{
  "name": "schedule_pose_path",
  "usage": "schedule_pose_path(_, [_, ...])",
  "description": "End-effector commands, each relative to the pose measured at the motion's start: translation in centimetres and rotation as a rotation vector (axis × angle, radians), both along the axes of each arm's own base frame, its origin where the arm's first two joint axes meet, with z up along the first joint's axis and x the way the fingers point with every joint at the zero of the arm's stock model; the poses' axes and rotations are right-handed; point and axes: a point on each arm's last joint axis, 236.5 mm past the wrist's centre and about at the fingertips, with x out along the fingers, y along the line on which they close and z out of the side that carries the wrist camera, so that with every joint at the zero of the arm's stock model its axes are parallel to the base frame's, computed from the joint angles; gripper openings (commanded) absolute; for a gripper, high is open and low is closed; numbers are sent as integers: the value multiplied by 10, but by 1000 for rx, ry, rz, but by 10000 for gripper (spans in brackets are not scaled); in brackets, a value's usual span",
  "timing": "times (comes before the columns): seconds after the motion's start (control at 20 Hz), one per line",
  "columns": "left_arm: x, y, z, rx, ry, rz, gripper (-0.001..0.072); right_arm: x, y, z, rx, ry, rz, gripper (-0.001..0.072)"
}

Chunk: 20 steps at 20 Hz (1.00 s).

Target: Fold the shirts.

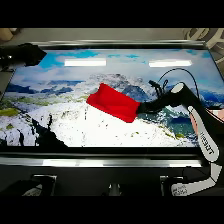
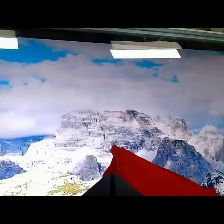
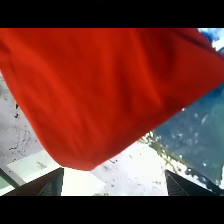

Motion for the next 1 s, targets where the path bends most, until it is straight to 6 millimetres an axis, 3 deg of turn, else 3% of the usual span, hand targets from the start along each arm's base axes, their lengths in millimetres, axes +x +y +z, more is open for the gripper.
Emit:
schedule_pose_path(0.0, [-1, 1, -7, 3, 17, 2, 29, 9, 18, -15, 91, 0, -156, 689])
schedule_pose_path(0.1, [-2, -2, -7, 3, 17, -5, 29, 21, 33, -18, 99, -30, -188, 686])
schedule_pose_path(0.2, [-3, -7, -8, 3, 18, -17, 29, 31, 52, -21, 122, -53, -221, 606])
schedule_pose_path(0.25, [-3, -9, -8, 2, 18, -19, 29, 37, 58, -13, 153, -84, -224, 231])
schedule_pose_path(0.3, [-4, -9, -8, 3, 18, -21, 29, 46, 58, -1, 190, -116, -232, 12])
schedule_pose_path(0.4, [-3, -9, -8, 4, 18, -21, 29, 72, 40, 40, 232, -248, -213, 17])
schedule_pose_path(0.5, [-3, -9, -8, 4, 18, -21, 29, 97, -9, 91, 245, -354, -240, 17])
schedule_pose_path(0.6, [-3, -9, -9, 5, 21, -21, 29, 108, -75, 137, 247, -405, -320, 17])
schedule_pose_path(0.7, [-1, -9, -12, 6, 27, -21, 29, 96, -140, 163, 198, -414, -366, 17])
schedule_pose_path(0.95, [-1, -13, -14, 7, 32, -30, 29, 41, -291, 189, 10, -429, -593, 17])
